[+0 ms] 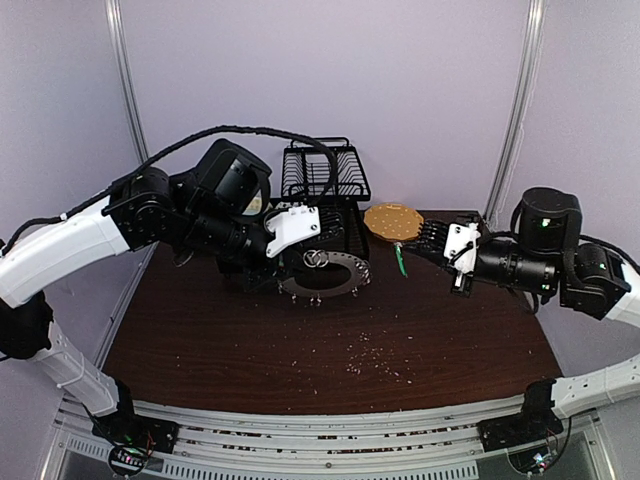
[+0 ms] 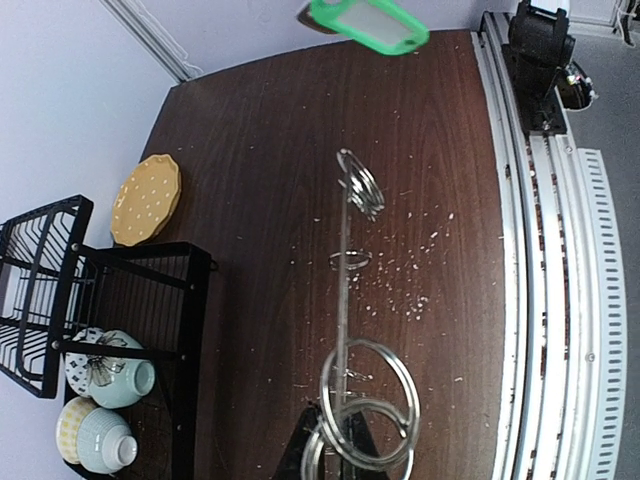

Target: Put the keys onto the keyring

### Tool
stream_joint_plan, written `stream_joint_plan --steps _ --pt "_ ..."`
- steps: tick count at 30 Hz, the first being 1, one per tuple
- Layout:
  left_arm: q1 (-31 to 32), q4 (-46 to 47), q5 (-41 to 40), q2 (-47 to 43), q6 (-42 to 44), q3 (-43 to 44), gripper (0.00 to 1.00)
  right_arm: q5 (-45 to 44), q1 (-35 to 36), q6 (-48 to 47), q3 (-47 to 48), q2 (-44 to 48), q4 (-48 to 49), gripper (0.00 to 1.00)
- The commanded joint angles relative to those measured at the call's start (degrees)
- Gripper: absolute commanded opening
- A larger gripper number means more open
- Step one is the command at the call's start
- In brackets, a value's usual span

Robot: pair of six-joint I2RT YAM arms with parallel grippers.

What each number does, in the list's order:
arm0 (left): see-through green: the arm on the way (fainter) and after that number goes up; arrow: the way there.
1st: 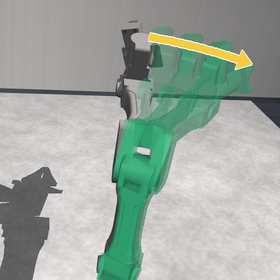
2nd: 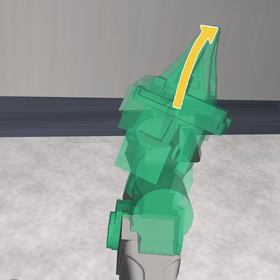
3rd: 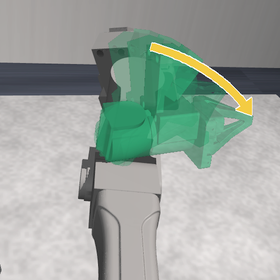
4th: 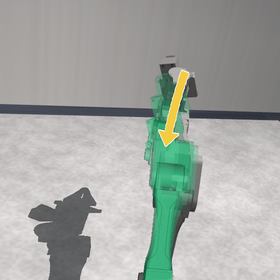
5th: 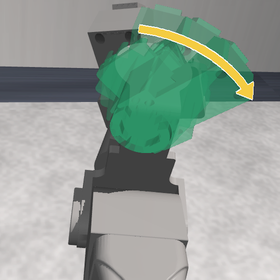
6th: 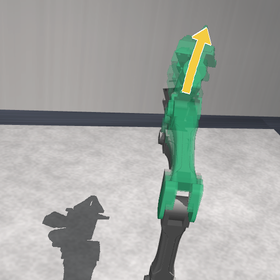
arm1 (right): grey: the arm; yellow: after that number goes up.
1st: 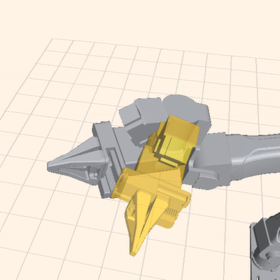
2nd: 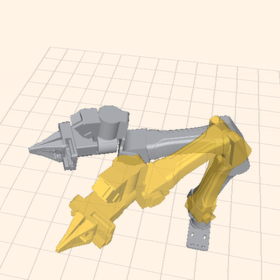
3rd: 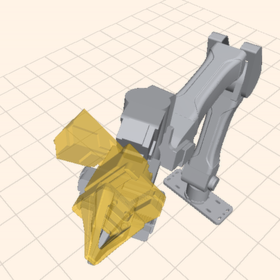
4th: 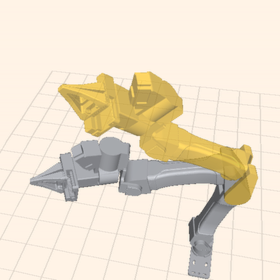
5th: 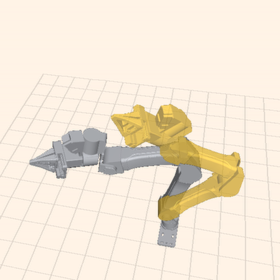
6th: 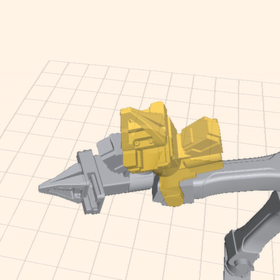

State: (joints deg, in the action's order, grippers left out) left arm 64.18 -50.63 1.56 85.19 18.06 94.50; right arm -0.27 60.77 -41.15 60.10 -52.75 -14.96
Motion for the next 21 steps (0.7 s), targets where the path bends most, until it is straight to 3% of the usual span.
stream_joint_plan --steps 1,6,21 --pt "0.22 3.99 7.32 0.40 -5.37 2.74 0.00 -5.47 0.20 -13.49 -3.42 0.66 8.14 0.00" --pt "-1.75 5.95 18.39 2.16 -10.37 4.15 0.00 -2.21 1.50 -21.35 -8.09 2.16 14.31 0.00" --pt "-6.07 6.08 26.67 3.40 -14.37 5.59 0.00 3.30 1.69 -26.06 -10.18 4.94 16.63 0.00"
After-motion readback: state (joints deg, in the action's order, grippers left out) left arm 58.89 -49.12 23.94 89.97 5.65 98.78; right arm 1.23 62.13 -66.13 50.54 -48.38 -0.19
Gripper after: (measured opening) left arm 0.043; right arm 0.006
